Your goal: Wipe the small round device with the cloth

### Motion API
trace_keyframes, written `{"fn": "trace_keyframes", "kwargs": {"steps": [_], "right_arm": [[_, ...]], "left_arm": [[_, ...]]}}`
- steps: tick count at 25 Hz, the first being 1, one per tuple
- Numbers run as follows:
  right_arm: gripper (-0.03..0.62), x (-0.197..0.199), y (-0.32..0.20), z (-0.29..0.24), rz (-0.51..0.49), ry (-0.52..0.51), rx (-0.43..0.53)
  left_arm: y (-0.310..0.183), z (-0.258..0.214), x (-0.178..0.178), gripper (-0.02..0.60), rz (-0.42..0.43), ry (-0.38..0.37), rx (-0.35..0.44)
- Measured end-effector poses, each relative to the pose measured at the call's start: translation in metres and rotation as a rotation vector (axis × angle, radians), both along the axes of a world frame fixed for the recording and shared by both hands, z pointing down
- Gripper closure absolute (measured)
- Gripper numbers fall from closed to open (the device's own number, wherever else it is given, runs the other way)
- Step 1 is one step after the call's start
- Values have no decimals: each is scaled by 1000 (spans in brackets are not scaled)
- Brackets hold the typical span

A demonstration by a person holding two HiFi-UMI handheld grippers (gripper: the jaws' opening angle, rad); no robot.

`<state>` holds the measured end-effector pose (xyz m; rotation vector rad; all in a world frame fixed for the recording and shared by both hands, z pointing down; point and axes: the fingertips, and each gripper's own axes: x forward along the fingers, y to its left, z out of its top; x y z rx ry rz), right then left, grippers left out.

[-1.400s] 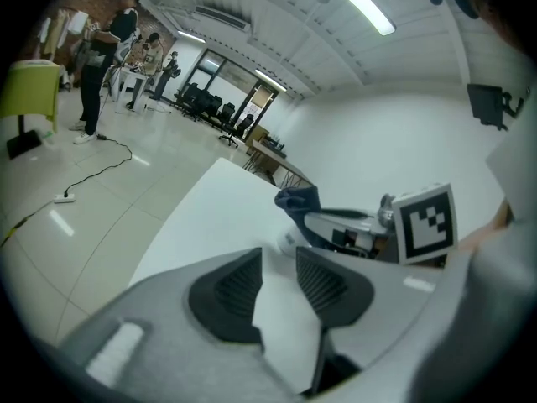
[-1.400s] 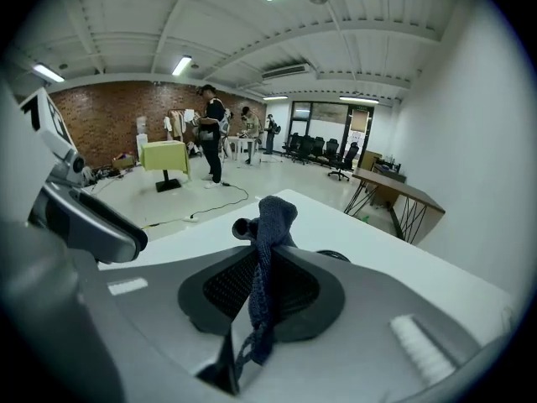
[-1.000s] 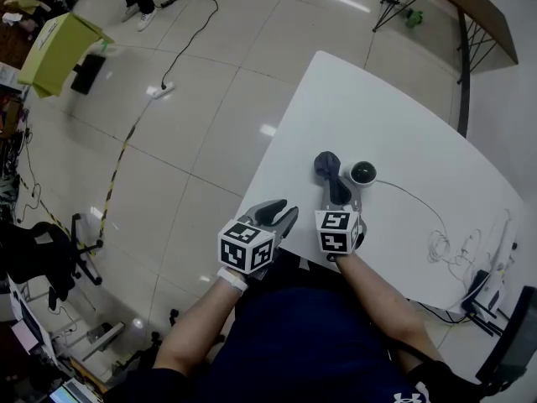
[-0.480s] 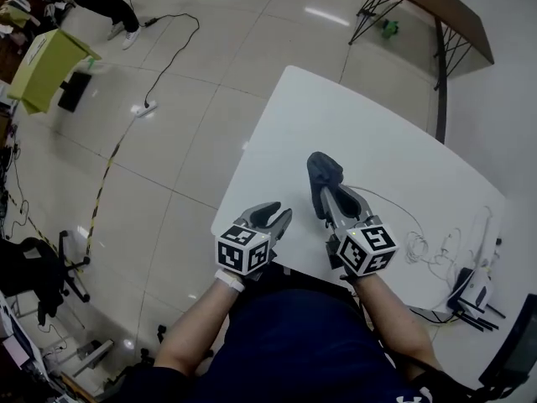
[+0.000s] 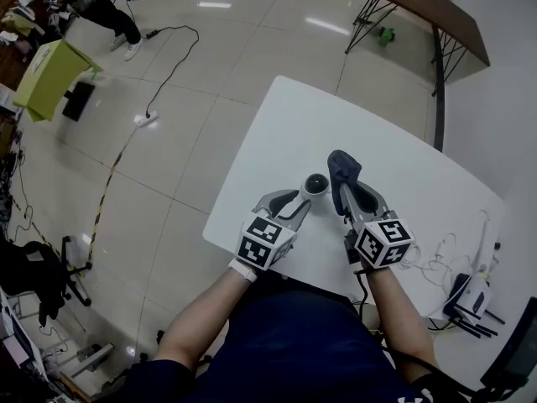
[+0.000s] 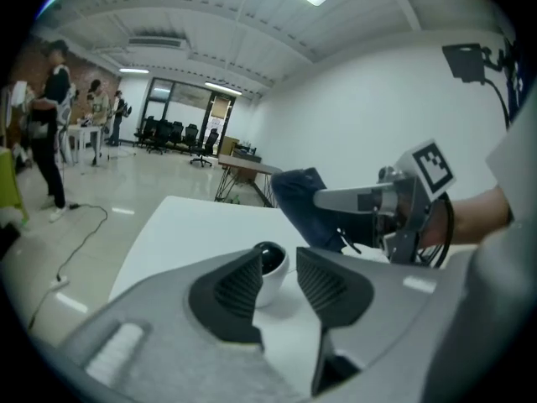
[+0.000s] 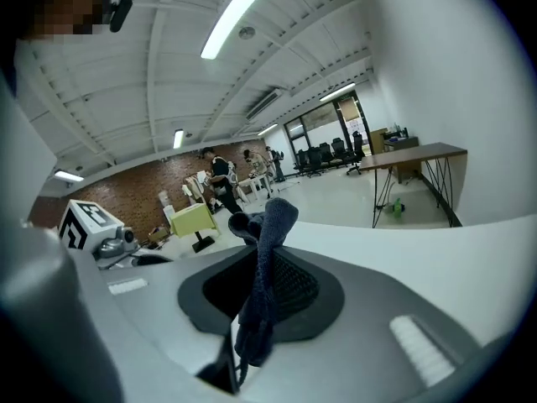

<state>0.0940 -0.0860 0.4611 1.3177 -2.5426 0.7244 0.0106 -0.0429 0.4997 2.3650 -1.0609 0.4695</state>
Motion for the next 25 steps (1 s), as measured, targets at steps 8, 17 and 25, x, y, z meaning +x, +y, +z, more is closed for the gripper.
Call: {"fn": "trace_keyframes", "kwargs": {"steps": [8,17,25], "right_arm": [[540,-43,9,10,-301,339,224],[540,-47,0,32,-376,346,215],[540,-10,-34,68,-213,0,-118]], "left_arm": [[-11,18,26,469,80,-149,56],[-18,33,34,468,61,-147,30],[-16,37,34,468,49,-136,16]]}}
